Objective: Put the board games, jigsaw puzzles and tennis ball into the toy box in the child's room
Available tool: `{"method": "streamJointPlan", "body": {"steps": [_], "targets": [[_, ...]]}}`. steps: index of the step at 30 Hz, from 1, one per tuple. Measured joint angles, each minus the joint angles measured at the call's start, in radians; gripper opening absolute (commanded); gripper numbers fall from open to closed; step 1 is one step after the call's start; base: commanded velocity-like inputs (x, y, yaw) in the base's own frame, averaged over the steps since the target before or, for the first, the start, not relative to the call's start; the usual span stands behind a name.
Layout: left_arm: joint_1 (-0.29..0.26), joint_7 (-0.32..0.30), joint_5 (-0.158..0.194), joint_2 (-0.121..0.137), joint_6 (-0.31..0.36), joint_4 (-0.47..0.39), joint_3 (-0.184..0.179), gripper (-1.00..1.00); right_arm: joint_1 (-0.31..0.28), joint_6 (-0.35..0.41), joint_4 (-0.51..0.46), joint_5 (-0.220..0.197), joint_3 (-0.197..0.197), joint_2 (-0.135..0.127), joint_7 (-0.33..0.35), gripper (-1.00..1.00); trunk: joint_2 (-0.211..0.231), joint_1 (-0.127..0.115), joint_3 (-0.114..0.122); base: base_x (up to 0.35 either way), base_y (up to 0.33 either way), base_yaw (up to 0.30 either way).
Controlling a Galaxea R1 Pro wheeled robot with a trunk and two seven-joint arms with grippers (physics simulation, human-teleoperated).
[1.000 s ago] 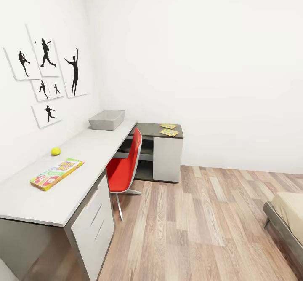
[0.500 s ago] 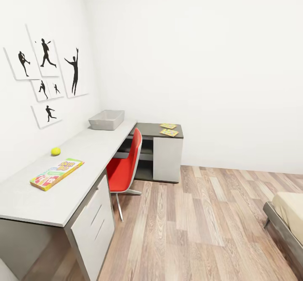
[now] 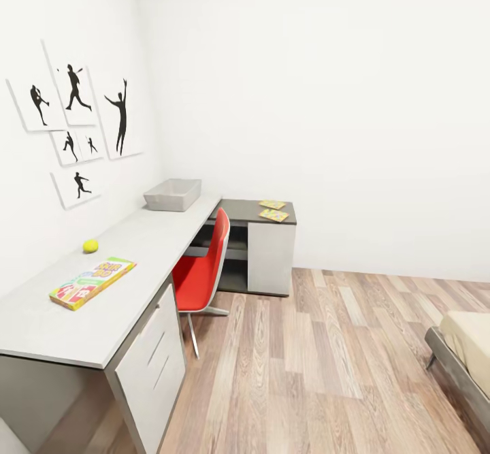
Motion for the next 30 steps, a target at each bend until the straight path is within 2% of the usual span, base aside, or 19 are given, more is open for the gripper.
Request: {"method": "streamJointPlan", "body": {"steps": [17,24,30], "targets": [[0.000,0.000,-0.001,0.000,0.000,-0.013,0.008,1.00,0.000,-0.001,-0.001,0.002,0.002,-0.016,0.000,1.00,0.119,-0.065,0.053,0.000,0.000,0.000],[0.000,0.001,-0.001,-0.001,0.006,-0.053,0.008,1.00,0.000,-0.013,-0.001,0.002,0.002,-0.015,0.000,1.00,0.168,-0.092,0.075,0.000,0.000,0.000],[-0.001,0.005,-0.002,-0.005,0.019,-0.118,0.008,1.00,0.000,-0.058,-0.002,0.006,0.003,-0.015,0.000,1.00,0.210,-0.115,0.094,0.000,0.000,0.000]]}}
